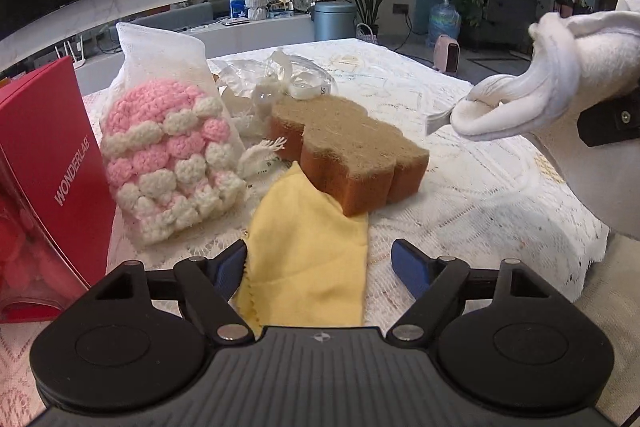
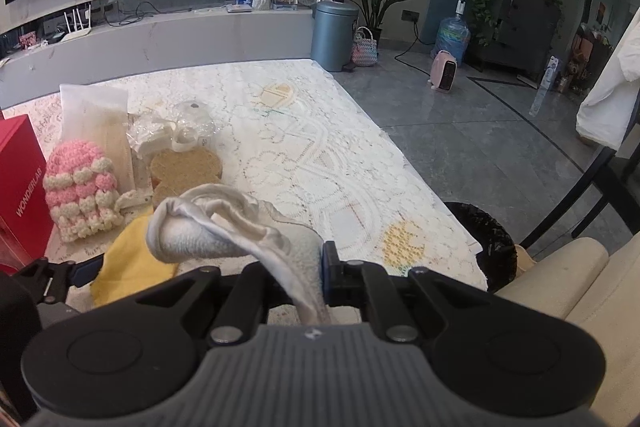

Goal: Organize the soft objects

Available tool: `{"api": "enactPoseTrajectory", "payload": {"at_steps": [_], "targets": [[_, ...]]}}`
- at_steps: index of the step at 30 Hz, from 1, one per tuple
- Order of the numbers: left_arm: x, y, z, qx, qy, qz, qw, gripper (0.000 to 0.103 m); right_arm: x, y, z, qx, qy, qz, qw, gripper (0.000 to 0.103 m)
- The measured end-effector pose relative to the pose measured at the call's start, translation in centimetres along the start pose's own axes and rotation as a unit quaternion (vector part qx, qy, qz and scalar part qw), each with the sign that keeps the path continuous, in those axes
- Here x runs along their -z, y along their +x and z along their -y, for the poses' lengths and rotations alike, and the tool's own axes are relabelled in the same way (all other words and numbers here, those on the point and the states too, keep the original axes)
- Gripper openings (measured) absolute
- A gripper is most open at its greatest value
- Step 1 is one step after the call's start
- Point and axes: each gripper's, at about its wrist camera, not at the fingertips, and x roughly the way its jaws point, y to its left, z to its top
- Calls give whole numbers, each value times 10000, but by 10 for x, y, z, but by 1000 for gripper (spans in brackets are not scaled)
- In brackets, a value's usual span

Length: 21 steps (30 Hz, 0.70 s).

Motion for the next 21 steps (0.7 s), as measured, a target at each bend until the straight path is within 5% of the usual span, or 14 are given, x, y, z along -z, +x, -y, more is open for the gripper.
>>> {"api": "enactPoseTrajectory", "payload": {"at_steps": [8, 10, 15, 21], "targets": [[6, -6, -2, 76, 197, 159, 9997, 79, 1, 2, -3, -54, -24, -31, 10000, 6], [8, -9, 0, 141, 270, 175, 9994, 68, 0, 1, -1, -162, 51, -24, 9999, 6], [9, -16, 8, 338, 602, 148, 9975, 20, 0, 0, -3, -261, 60, -14, 9996, 6], [18, -19, 30, -177, 1442, 312, 9889, 6, 0, 1, -4, -258, 68, -31, 9996, 7]]}}
